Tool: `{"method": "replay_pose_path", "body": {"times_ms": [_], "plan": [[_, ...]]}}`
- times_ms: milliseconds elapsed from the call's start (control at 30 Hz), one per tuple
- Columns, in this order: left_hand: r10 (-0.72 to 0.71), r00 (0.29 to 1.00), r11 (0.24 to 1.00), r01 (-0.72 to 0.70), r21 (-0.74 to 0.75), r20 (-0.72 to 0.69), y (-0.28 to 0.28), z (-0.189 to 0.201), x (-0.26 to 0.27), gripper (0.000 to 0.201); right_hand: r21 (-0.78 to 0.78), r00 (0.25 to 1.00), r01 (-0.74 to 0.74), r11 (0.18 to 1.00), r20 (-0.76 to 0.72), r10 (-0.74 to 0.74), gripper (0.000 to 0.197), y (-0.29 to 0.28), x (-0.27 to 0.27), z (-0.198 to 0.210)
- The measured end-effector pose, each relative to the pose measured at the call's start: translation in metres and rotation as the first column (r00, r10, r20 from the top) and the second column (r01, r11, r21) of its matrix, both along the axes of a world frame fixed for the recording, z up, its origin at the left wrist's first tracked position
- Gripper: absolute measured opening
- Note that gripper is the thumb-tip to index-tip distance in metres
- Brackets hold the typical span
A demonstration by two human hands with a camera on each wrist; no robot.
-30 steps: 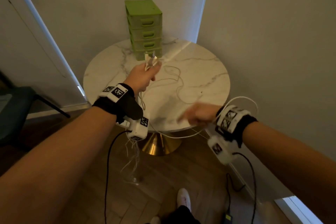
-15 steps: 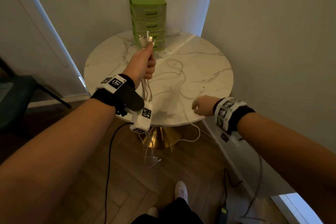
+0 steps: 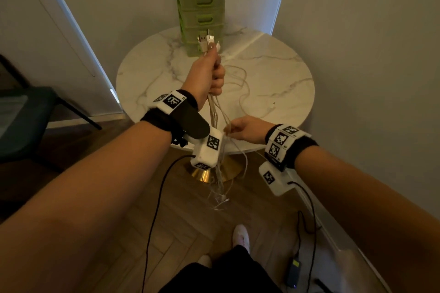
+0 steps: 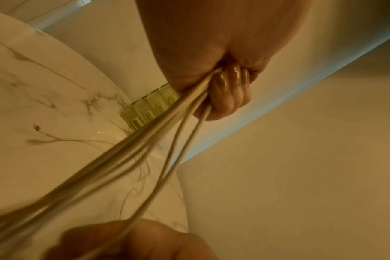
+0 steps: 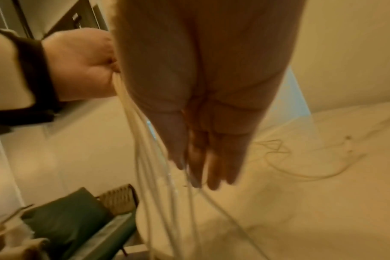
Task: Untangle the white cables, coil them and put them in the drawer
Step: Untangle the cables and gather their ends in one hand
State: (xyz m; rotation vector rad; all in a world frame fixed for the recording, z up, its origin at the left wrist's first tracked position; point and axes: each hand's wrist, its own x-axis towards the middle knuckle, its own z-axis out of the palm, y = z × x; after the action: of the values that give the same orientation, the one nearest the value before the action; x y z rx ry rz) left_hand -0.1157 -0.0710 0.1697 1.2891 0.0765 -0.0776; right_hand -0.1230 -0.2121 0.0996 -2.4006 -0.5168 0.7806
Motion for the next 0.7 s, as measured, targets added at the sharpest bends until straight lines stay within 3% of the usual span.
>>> {"method": "replay_pose_path", "body": {"times_ms": [67, 233, 367, 433, 533, 700], "plan": [[0.004, 1.0, 1.0, -0.004, -0.003, -0.007, -0.002, -0.008, -0.001, 0.042, -0.12, 0.997, 0.071, 0.99, -0.004, -0.072, 0.037, -0.014, 0.011, -0.006], [0.043, 0.998, 0.999, -0.044, -0.016, -0.046, 0.0, -0.029, 0.005, 0.041, -0.327, 0.947, 0.318, 0.89, 0.145, -0.286, 0.038, -0.056, 0.043, -0.022], [0.162, 0.979, 0.984, -0.17, -0.06, -0.124, 0.011, -0.034, 0.02, 0.04, -0.223, 0.84, 0.543, 0.81, 0.12, -0.53, 0.029, -0.074, 0.074, -0.04], [0.191, 0.97, 0.977, -0.203, -0.067, -0.153, 0.013, -0.037, 0.027, 0.04, -0.206, 0.807, 0.589, 0.781, 0.103, -0.582, 0.038, -0.075, 0.09, -0.05], [0.187, 0.967, 0.98, -0.195, -0.029, -0.172, 0.006, -0.045, 0.038, 0.04, -0.202, 0.772, 0.632, 0.749, 0.075, -0.631, 0.036, -0.074, 0.108, -0.062], [0.155, 0.973, 0.988, -0.152, 0.033, -0.172, -0.012, -0.058, 0.058, 0.038, -0.206, 0.779, 0.625, 0.753, 0.096, -0.62, 0.064, -0.073, 0.131, -0.078]]}}
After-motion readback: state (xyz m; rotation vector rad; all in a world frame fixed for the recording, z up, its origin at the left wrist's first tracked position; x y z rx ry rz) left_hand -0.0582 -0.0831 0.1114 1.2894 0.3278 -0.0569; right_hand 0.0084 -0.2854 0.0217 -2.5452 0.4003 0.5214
